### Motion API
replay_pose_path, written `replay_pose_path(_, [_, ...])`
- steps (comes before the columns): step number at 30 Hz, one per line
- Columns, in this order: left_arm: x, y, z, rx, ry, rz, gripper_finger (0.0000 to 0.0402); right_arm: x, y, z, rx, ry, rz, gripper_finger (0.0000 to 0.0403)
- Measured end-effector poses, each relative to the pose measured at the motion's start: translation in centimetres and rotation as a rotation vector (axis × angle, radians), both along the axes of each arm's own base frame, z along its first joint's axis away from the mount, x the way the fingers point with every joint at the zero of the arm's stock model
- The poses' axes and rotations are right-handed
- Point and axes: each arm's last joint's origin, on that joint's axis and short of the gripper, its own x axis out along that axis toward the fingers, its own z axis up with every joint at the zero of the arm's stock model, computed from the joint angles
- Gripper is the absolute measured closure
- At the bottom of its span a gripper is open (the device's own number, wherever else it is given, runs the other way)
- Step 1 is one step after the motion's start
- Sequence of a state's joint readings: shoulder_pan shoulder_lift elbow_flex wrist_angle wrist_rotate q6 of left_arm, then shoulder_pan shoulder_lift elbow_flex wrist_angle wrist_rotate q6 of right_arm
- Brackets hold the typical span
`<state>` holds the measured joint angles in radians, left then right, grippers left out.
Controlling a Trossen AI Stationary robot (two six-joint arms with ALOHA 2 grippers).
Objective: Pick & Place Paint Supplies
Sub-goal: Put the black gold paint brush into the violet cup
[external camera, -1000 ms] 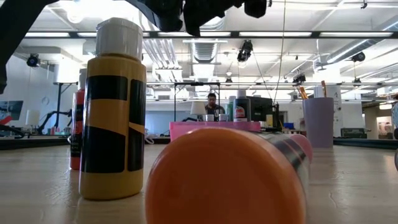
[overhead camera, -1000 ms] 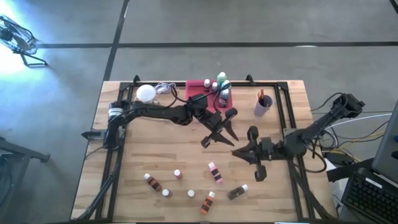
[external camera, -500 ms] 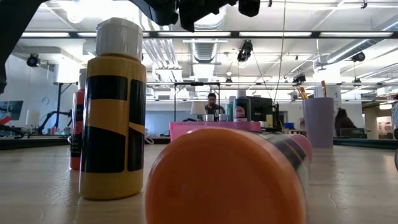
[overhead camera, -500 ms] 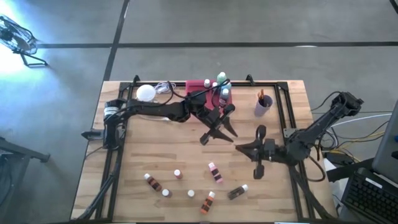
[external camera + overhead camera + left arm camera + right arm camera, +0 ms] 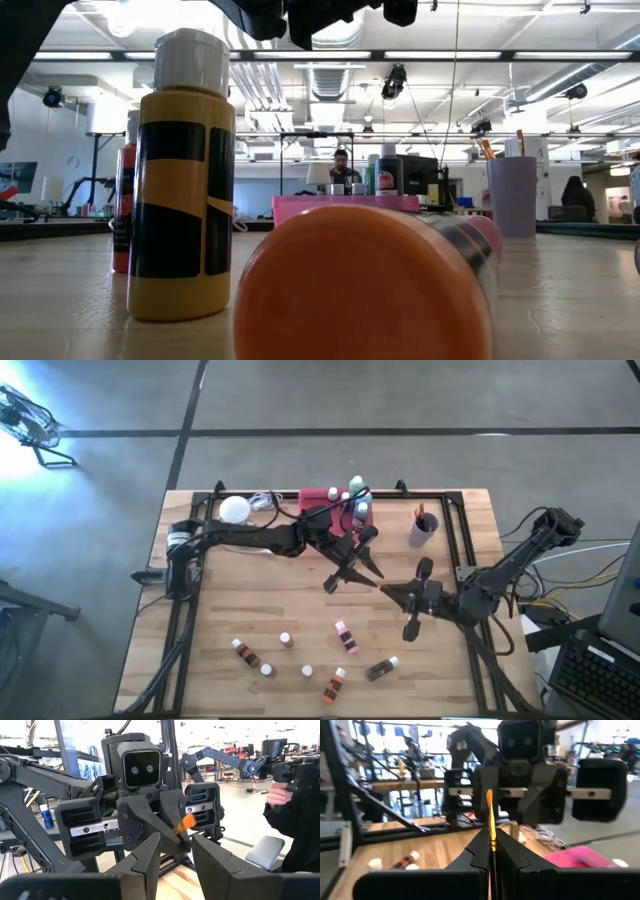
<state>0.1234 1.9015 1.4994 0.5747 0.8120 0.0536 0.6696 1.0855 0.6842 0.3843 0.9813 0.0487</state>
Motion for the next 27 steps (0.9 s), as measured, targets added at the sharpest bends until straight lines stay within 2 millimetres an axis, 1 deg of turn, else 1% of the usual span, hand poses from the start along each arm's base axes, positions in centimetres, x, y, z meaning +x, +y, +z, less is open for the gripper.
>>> replay_pose_path(4, [0.0,0.0,0.1,0.000,-0.001,-0.001,0.0284,0.0,-0.1,-0.4,0.005,0.024,-0.040,0.0392])
replay_pose_path(13, [0.1,-0.5,0.2,0.008,-0.013,-0.006,0.0284,0.1,-0.3,-0.4,0.004,0.027,-0.053,0.0392])
replay_pose_path(20, [0.2,-1.2,0.2,0.027,-0.039,0.055,0.0284,0.3,-0.7,-0.4,0.003,0.027,-0.073,0.0392])
replay_pose_path(25, [0.2,-1.2,0.1,0.030,-0.035,0.055,0.0286,0.3,-0.7,-0.4,0.002,0.027,-0.073,0.0393])
replay_pose_path(27, [0.3,-1.2,0.1,0.029,-0.032,0.066,0.0292,0.3,-0.7,-0.4,0.003,0.027,-0.073,0.0392])
